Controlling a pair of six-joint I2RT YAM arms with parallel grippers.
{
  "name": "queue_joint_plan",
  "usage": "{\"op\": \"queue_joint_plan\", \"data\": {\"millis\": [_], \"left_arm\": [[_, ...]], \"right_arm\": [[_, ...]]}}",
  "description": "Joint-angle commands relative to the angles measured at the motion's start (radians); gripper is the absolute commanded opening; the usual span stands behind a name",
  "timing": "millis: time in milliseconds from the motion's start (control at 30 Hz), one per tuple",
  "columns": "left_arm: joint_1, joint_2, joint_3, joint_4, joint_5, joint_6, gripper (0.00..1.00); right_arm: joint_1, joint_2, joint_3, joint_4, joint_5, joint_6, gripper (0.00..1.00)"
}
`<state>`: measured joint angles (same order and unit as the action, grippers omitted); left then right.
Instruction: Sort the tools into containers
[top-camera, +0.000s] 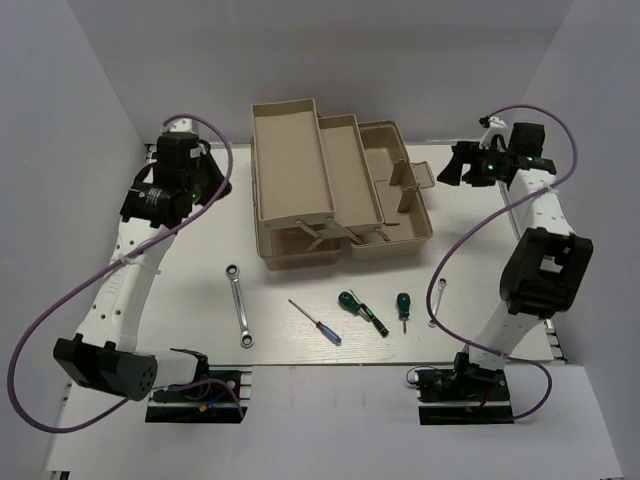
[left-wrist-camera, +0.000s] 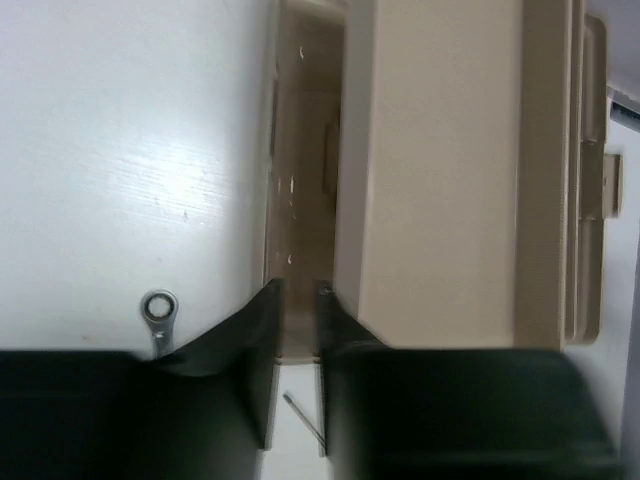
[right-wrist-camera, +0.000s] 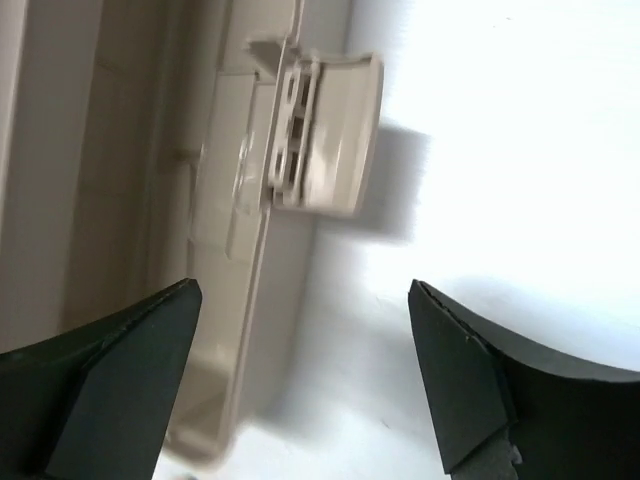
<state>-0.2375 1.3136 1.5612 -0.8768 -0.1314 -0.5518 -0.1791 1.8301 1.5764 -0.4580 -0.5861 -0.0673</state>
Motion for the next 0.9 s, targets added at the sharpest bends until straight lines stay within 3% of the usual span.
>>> {"op": "queue_joint_plan", "data": {"millis": [0,67,100,200,267,300,333,433,500,667,733,767,867], "left_arm": [[-0.01,-0.02,-0.128,0.002,0.176,0.073,0.22],[-0.01,-0.056,-0.212,0.002,0.248,0.073,0.18],[-0.019,-0.074,-0.242,-0.008,0.271,0.096,0.18],[-0.028,-0.163,-0.302,-0.08,0.265,0.137,0.21],[-0.039,-0.239,-0.311,-0.177,0.193,0.156,0.28],[-0.039,-0.26,-0.311,-0.213,0.172,0.156,0.43],[-0.039,-0.272,-0.322,-0.246,0.162,0.156,0.47],[-0.048,-0.315,-0.451,-0.309,0.214,0.124,0.56],[-0.048,-0.347,-0.506,-0.32,0.205,0.102,0.6],[-0.057,-0.425,-0.641,-0.301,0.194,0.063,0.61],[-0.057,-0.445,-0.699,-0.258,0.217,0.049,0.63],[-0.057,-0.445,-0.713,-0.245,0.217,0.038,0.7],[-0.057,-0.458,-0.739,-0.222,0.217,0.038,0.71]], "right_arm": [[-0.02,-0.109,-0.067,-0.071,-0.004,-0.222,0.88],[-0.033,-0.118,-0.023,-0.356,-0.093,-0.34,0.61],[-0.013,-0.127,-0.021,-0.511,-0.134,-0.511,0.4],[0.048,-0.299,-0.192,-0.608,-0.106,-0.606,0.17],[0.084,-0.42,-0.371,-0.602,-0.043,-0.62,0.2],[0.13,-0.436,-0.403,-0.601,-0.032,-0.611,0.23],[0.142,-0.449,-0.455,-0.608,0.001,-0.583,0.35],[0.211,-0.437,-0.542,-0.565,0.028,-0.417,0.43],[0.263,-0.446,-0.596,-0.472,0.091,-0.37,0.55],[0.371,-0.431,-0.682,-0.345,0.219,-0.232,0.68],[0.401,-0.42,-0.726,-0.323,0.232,-0.195,0.69],[0.429,-0.417,-0.734,-0.28,0.255,-0.163,0.7],[0.49,-0.408,-0.768,-0.234,0.287,-0.099,0.7]]}}
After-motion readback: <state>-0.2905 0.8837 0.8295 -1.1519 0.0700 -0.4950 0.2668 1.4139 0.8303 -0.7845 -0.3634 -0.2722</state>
